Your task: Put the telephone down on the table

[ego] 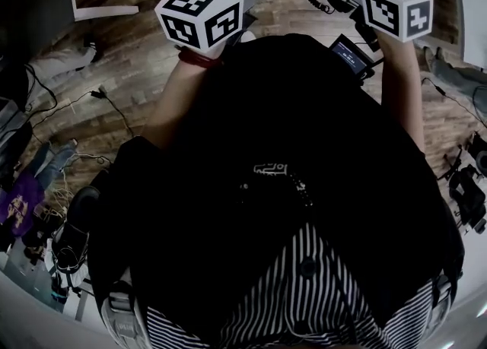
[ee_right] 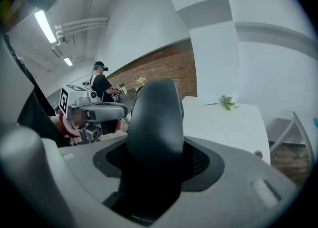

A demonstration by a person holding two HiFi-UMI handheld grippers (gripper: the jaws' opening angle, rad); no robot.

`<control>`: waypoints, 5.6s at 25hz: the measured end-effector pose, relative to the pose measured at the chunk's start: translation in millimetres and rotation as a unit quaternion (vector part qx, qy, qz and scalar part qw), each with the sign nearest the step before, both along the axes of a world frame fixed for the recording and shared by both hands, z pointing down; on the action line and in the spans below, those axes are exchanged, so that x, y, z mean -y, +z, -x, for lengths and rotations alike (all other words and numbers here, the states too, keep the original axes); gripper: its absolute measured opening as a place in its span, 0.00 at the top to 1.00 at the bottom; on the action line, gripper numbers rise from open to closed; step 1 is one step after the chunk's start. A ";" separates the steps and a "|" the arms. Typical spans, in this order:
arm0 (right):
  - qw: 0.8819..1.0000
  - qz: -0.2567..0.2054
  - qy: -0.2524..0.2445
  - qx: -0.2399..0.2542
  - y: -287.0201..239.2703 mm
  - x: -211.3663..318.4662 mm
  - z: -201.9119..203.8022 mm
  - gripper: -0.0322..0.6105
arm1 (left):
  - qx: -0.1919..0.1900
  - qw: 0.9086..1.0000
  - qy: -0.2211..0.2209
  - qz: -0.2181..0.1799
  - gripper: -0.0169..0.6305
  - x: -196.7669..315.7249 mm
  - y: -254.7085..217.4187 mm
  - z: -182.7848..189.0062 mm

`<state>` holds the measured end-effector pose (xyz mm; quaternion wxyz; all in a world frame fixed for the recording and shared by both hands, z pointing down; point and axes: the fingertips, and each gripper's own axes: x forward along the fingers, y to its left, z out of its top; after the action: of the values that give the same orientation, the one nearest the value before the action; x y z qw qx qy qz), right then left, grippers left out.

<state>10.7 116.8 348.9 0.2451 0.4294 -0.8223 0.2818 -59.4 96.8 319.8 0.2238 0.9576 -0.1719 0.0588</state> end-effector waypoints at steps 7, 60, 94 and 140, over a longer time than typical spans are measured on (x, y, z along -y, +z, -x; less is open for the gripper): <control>1.000 -0.003 -0.020 0.009 -10.3 1.6 7.4 0.52 | 0.000 1.000 -0.021 0.000 0.97 -10.0 -3.9 12.7; 0.987 0.034 -0.143 0.064 21.6 303.3 -100.0 0.52 | 0.078 0.985 -0.145 0.051 0.97 254.8 25.8 -82.2; 0.998 0.029 -0.035 0.034 -6.8 337.7 -120.6 0.52 | 0.062 0.997 0.004 0.043 0.97 314.2 0.8 -117.0; 0.992 0.092 -0.079 0.028 45.2 368.6 -109.2 0.52 | 0.048 0.992 -0.037 0.112 0.97 316.3 34.7 -105.6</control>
<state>119.9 -251.8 394.1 0.2819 0.3310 -0.8308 0.3476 46.2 -219.6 354.5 0.3231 0.9155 -0.2099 0.1158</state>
